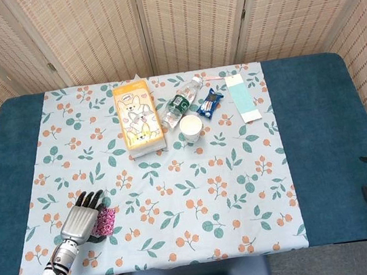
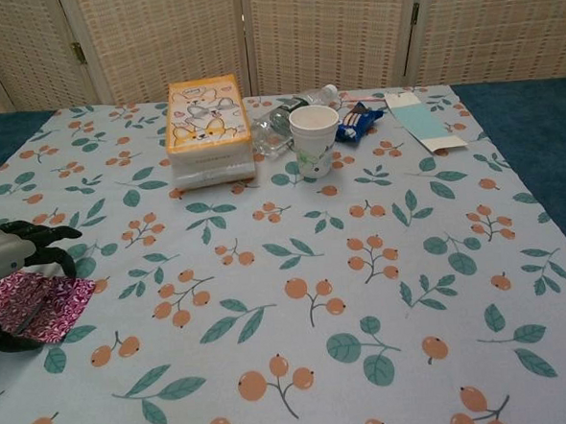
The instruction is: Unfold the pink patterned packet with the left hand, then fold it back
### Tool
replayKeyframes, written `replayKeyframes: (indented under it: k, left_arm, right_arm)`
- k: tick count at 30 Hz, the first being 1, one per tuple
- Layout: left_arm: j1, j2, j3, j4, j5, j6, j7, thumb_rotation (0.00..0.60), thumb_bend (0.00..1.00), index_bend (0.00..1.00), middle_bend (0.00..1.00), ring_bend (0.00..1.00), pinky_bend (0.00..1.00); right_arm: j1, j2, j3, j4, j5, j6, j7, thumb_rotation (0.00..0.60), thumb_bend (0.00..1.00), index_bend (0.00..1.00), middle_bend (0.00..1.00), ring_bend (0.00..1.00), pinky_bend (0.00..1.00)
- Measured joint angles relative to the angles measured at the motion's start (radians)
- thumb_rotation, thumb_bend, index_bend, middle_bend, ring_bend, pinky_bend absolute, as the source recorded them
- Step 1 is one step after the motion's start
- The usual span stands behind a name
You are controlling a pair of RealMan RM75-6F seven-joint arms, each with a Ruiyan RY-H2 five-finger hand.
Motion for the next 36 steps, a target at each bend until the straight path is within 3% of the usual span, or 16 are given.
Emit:
replayKeyframes:
  k: [12,36]
  left_arm:
    - [0.009,0.079,0.008,-0.045,0.066,0.050,-0.012,0.515,0.21,0.31,0.00,0.00,0.00]
    - [0.011,0.093,0.037,0.158,0.171,0.005,-0.207,0.482,0.21,0.29,0.00,0.00,0.00]
  right_arm:
    - [-0.003,-0.001,0.000,-0.001,-0.005,0.007,0.004,0.600,0.48,0.19,0.09,0.02,0.00]
    - [-0.011,0.005,-0.005,-0.052,-0.024,0.030,-0.053,0.600,0.48,0.19,0.09,0.02,0.00]
